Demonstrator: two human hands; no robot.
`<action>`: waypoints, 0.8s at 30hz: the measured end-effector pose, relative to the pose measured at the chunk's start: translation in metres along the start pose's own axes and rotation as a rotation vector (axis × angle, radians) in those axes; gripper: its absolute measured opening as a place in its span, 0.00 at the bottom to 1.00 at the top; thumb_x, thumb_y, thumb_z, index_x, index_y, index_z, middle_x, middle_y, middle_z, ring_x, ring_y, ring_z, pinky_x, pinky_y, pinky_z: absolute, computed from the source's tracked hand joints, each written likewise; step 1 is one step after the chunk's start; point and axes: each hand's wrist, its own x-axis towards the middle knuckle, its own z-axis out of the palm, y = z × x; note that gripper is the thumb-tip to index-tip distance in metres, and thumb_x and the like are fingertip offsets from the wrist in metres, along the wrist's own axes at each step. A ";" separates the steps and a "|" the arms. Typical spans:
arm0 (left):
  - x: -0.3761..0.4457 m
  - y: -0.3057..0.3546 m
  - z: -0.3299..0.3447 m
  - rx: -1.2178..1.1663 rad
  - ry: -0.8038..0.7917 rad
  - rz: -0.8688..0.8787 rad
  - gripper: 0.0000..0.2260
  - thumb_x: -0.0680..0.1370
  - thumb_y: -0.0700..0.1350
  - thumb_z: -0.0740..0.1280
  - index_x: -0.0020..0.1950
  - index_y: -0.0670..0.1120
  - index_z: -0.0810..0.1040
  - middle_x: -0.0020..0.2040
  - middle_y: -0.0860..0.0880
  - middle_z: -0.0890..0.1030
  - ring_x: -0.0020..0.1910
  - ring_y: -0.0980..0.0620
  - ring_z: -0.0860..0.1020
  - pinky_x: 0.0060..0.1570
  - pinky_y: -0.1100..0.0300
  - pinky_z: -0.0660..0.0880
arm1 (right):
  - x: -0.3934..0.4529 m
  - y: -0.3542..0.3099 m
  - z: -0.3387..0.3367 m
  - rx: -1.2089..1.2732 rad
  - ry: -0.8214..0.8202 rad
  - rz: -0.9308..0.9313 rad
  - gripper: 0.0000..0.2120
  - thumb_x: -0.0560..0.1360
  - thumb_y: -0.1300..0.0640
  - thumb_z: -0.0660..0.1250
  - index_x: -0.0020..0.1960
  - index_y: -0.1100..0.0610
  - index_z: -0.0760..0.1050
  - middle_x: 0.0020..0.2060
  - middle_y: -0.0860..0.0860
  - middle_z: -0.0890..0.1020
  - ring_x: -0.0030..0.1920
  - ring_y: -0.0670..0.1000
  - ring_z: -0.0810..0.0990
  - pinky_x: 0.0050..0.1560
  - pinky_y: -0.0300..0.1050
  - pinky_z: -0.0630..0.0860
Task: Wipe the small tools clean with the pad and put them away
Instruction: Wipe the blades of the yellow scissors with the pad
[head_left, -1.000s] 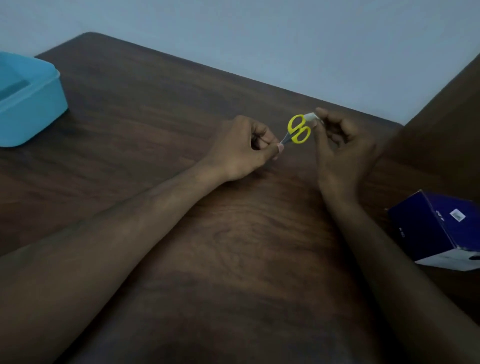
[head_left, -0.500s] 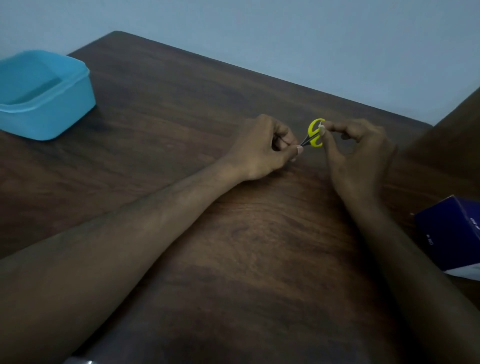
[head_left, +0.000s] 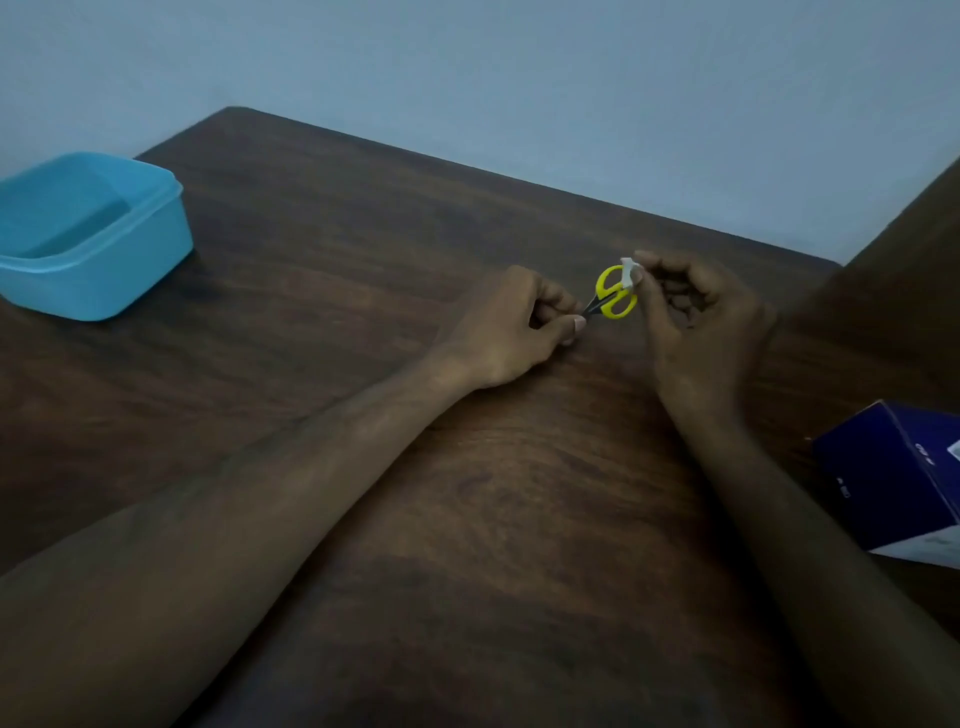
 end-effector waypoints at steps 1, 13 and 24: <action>-0.001 -0.001 0.000 0.007 -0.003 0.008 0.06 0.83 0.50 0.72 0.47 0.57 0.86 0.35 0.62 0.84 0.33 0.70 0.79 0.35 0.68 0.70 | 0.000 0.000 -0.001 0.004 0.012 0.004 0.09 0.80 0.57 0.74 0.57 0.46 0.84 0.51 0.45 0.88 0.51 0.42 0.87 0.54 0.45 0.85; -0.002 0.003 0.003 0.052 0.016 -0.016 0.08 0.81 0.56 0.73 0.43 0.57 0.86 0.37 0.59 0.86 0.37 0.62 0.83 0.37 0.60 0.77 | 0.002 0.000 -0.004 -0.041 0.166 -0.057 0.06 0.80 0.58 0.75 0.56 0.56 0.88 0.48 0.53 0.82 0.47 0.49 0.83 0.49 0.51 0.82; -0.003 0.004 0.005 0.041 0.080 0.065 0.06 0.81 0.56 0.74 0.49 0.57 0.89 0.34 0.62 0.84 0.35 0.63 0.82 0.35 0.60 0.77 | -0.003 -0.002 -0.004 -0.250 0.085 0.021 0.06 0.76 0.44 0.77 0.50 0.45 0.88 0.54 0.46 0.80 0.56 0.55 0.78 0.52 0.51 0.76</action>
